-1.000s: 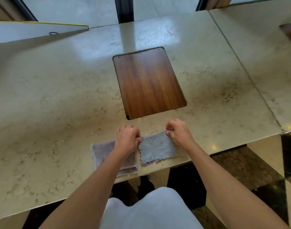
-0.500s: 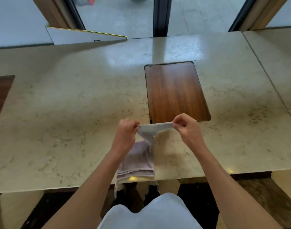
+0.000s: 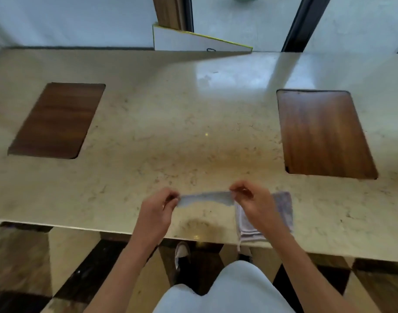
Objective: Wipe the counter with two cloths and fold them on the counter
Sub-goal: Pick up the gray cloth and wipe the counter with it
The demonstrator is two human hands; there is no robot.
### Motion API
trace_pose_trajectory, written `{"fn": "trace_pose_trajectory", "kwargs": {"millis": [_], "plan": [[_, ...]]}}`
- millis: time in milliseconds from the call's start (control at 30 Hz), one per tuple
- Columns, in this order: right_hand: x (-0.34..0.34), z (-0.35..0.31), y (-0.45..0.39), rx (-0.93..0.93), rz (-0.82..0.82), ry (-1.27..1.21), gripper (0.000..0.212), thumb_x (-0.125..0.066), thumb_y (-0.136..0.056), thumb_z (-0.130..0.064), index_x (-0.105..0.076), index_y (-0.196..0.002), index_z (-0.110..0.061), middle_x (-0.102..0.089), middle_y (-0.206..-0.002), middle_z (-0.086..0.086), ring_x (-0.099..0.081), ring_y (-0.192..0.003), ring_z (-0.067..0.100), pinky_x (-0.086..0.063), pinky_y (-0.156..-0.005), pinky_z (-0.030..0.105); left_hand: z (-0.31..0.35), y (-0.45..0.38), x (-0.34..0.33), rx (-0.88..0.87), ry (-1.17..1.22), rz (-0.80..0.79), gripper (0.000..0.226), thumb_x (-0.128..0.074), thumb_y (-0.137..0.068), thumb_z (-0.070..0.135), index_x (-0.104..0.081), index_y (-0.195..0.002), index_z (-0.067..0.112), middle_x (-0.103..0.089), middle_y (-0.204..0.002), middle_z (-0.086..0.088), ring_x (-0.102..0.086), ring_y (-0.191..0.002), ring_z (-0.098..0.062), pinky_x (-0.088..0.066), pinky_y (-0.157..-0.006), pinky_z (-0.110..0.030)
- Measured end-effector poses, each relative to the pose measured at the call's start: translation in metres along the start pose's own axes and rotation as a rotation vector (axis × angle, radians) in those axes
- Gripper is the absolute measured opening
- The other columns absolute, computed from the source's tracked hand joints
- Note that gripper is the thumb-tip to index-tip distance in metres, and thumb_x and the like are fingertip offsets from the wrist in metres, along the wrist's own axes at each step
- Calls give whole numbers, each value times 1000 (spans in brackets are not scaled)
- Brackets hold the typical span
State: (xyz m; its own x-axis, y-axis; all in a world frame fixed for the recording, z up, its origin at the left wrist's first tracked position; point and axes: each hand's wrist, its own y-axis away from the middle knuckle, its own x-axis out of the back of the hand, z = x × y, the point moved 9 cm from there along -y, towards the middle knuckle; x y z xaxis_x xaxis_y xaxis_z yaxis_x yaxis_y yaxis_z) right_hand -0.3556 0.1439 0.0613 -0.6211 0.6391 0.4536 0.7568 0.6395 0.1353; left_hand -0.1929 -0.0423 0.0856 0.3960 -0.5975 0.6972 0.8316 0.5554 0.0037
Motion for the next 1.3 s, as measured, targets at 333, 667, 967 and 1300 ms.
{"fn": "trace_pose_trajectory", "kwargs": {"millis": [333,667,967,1300], "plan": [[-51,50,47,-286,-14,207,14,-67,-92,-3,-71,-91,-17,-70,-85,-8,-65,-81,8,-53,-73,22,-85,25,-54,203,49,-426,14,-63,-95,12,-67,-87,22,-68,-80,4,-65,-73,-10,-53,-68,-26],[-54,63,-13,-269,188,670,11,-60,-96,-11,-70,-97,-14,-66,-95,4,-48,-86,20,-32,-74,32,-93,-49,-92,106,-187,-311,6,-68,-92,21,-67,-92,16,-62,-88,3,-59,-84,-19,-48,-69,-33],[-133,48,19,-263,170,705,48,-50,-99,-29,-44,-144,-12,-37,-154,22,-36,-142,40,-37,-116,52,-130,-25,-41,236,-57,-36,17,-59,-96,13,-66,-112,12,-61,-88,3,-60,-80,-11,-44,-68,-21],[-167,76,16,-450,97,803,78,-3,-96,-67,-2,-161,-25,6,-169,19,6,-156,37,4,-124,51,-251,3,78,375,-185,199,29,-52,-96,6,-58,-124,7,-57,-110,-12,-53,-99,-25,-39,-83,-34]]}}
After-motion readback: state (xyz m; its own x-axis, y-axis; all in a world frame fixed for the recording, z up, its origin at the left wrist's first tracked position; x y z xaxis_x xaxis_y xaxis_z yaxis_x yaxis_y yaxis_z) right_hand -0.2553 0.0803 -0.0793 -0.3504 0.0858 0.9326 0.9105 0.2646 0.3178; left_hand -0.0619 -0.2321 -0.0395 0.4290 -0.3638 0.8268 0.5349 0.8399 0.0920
